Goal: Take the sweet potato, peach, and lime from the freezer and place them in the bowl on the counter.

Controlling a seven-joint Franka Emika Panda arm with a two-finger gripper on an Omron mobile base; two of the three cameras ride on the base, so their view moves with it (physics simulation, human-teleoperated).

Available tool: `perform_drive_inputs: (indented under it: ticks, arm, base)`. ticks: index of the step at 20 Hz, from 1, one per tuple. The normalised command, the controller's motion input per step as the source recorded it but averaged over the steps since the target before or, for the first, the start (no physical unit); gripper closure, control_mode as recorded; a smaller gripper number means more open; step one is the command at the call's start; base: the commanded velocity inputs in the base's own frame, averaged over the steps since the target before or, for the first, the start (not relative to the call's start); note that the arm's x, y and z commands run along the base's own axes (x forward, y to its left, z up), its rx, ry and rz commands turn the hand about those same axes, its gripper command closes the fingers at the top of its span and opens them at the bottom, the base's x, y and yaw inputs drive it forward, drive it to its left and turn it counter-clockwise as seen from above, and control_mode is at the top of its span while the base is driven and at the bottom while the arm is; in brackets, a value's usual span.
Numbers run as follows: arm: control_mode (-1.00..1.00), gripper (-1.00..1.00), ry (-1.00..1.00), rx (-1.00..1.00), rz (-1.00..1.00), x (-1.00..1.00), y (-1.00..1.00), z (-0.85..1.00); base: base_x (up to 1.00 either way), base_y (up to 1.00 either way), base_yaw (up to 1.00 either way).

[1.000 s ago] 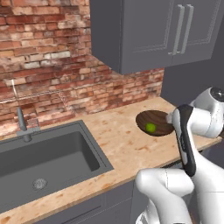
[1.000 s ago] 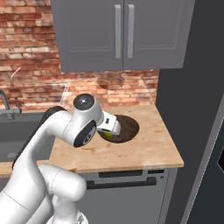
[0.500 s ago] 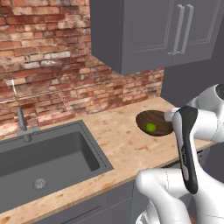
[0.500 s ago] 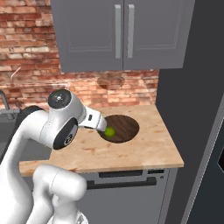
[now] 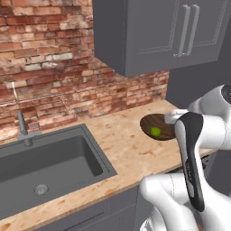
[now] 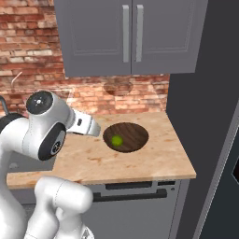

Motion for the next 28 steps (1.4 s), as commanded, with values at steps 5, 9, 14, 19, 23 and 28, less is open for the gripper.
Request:
perform_drive_inputs:
  ticks: [5, 9, 14, 19, 23, 28]
  arm:
    - [-1.0, -1.0, -0.02, 0.0, 0.0, -0.41, 0.12, 0.3]
    - [-1.0, -1.0, -0.02, 0.0, -0.01, -0.71, 0.0, 0.29]
    - [-1.0, -1.0, 0.0, 0.0, -0.02, -0.79, -0.05, 0.32]
    - [1.0, -1.0, 0.0, 0.0, 0.0, 0.0, 0.0, 0.0]
    - [1.0, -1.0, 0.0, 0.0, 0.0, 0.0, 0.0, 0.0]
    - [1.0, -1.0, 0.0, 0.0, 0.0, 0.0, 0.0, 0.0]
  base:
    - [0.0, 0.0, 0.0]
    - [0.0, 0.0, 0.0]
    - [0.0, 0.0, 0.0]
    - [-0.74, 0.0, -0.01]
    - [-0.83, 0.0, -0.02]
    - [-1.0, -0.01, -0.04]
